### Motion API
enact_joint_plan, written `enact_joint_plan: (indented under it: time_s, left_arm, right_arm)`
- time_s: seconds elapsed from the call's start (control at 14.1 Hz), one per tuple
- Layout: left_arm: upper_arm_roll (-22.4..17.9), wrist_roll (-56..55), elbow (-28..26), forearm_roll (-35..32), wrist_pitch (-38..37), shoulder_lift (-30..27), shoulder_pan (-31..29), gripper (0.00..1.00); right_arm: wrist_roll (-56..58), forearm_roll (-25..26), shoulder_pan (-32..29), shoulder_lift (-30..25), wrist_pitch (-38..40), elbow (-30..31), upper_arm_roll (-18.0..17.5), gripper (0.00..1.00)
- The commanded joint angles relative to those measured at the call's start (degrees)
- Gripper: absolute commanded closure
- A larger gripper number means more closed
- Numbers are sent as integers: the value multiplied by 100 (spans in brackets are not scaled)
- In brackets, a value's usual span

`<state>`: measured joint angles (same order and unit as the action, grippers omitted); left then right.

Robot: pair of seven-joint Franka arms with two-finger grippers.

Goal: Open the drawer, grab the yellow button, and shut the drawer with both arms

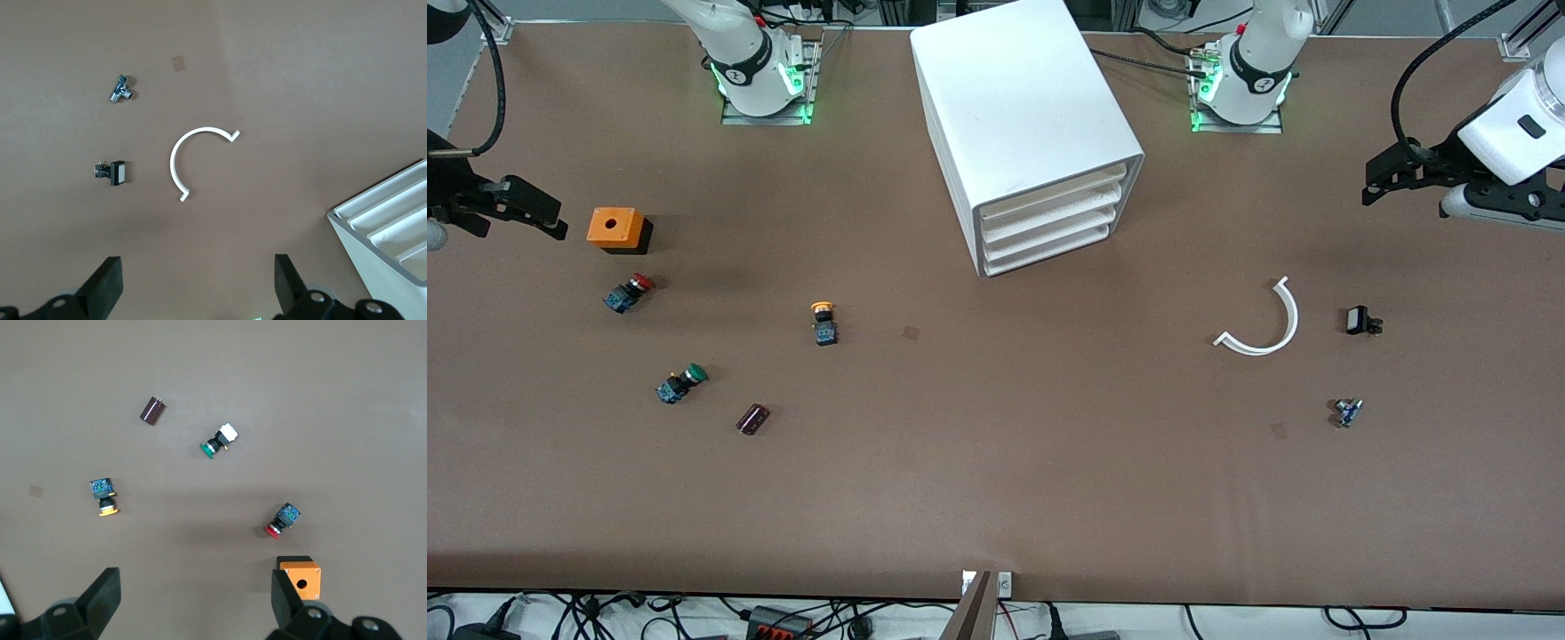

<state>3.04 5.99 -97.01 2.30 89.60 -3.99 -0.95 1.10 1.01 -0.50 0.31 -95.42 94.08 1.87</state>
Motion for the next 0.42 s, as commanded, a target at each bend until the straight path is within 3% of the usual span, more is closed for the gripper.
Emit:
enact_joint_plan:
  time_s: [0.0, 0.35]
  left_arm:
    - [-84, -37, 68, 77, -92, -49, 78, 0]
    - [-93, -46, 68, 42, -101, -58, 60, 0]
  right_arm:
    - [31, 84, -21, -154, -108, 259, -55, 0]
    - [13, 75, -30, -154, -91, 313, -55, 0]
